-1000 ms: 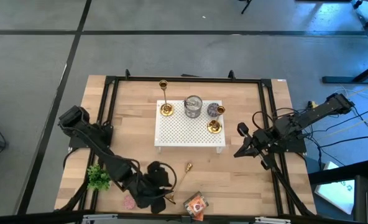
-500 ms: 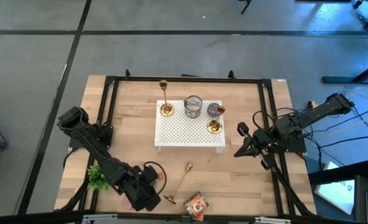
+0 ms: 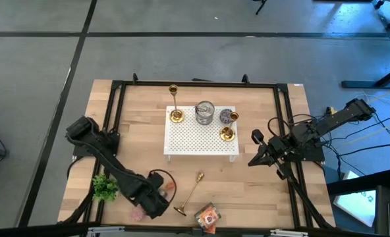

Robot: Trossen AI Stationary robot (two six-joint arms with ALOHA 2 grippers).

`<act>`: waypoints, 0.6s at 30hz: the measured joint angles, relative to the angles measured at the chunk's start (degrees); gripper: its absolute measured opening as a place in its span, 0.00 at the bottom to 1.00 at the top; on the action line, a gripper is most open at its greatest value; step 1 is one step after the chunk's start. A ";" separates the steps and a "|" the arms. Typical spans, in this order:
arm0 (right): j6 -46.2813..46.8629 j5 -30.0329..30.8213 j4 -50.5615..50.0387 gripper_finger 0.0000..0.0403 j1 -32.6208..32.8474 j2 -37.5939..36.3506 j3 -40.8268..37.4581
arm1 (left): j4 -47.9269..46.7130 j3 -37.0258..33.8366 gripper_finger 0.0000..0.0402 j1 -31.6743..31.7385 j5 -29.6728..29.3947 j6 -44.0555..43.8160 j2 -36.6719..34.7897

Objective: Pick & Place candle stick holders
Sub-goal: Put the left big silver scented candle on the shelf

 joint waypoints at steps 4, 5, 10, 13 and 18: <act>0.00 0.00 0.01 0.01 0.01 0.00 0.00 | 0.91 0.34 0.65 1.75 2.28 3.55 2.47; 0.00 0.00 0.08 0.01 0.00 0.00 0.00 | 1.19 0.30 0.67 2.13 2.71 4.46 3.00; 0.00 -0.01 -0.01 0.01 0.01 0.00 0.00 | 1.86 0.23 0.73 2.93 2.93 6.69 3.79; 0.00 -0.02 0.00 0.01 0.00 0.00 0.00 | 1.55 0.12 0.76 2.93 1.61 6.52 3.88; 0.00 -0.04 -0.02 0.01 0.00 0.00 0.00 | 1.51 0.07 0.80 2.87 0.70 5.81 4.64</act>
